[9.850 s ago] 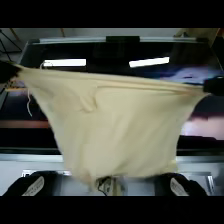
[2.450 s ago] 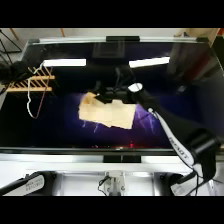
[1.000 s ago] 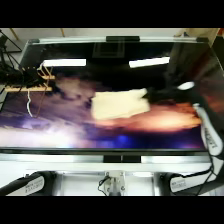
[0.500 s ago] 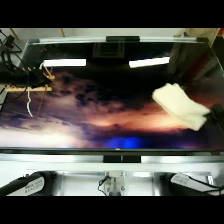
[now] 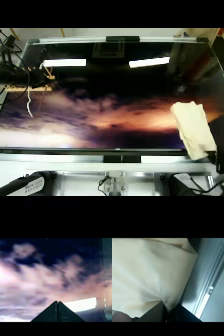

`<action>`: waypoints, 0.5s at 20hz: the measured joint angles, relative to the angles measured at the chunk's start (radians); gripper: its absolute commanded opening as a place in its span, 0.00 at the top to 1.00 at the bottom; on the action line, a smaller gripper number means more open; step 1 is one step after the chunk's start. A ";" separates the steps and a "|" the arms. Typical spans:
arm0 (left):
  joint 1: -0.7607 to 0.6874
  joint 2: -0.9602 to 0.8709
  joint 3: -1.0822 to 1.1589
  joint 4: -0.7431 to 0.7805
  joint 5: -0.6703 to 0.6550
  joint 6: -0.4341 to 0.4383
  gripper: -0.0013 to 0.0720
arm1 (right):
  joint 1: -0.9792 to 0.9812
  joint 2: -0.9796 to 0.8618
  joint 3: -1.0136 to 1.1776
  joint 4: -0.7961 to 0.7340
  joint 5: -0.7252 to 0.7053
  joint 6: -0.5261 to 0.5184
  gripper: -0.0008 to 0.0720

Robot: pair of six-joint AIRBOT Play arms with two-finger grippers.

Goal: Fold the shirts.

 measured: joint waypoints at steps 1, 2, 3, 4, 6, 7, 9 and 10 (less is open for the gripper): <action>0.000 0.000 0.000 0.000 0.000 0.000 0.94 | -0.022 0.017 -0.030 -0.010 0.000 0.011 0.85; 0.000 0.000 0.000 0.000 0.000 0.000 0.94 | -0.038 0.029 -0.053 -0.021 -0.002 0.023 0.52; 0.000 0.000 0.000 0.000 0.000 0.000 0.94 | -0.050 0.040 -0.072 -0.038 -0.003 0.035 0.18; 0.000 0.000 0.000 0.000 0.000 0.000 0.94 | -0.058 0.047 -0.082 -0.050 -0.002 0.038 0.16; 0.000 0.000 0.000 0.000 0.000 0.000 0.94 | -0.067 0.061 -0.076 -0.069 0.012 0.043 0.16; 0.000 0.000 0.000 0.000 0.000 0.000 0.94 | -0.071 0.075 -0.058 -0.096 0.037 0.047 0.16; 0.000 0.000 0.000 0.000 0.000 0.002 0.94 | -0.075 0.116 0.000 -0.192 0.090 0.085 0.16; 0.000 0.000 0.000 0.000 0.000 0.004 0.94 | -0.075 0.140 0.035 -0.243 0.124 0.108 0.16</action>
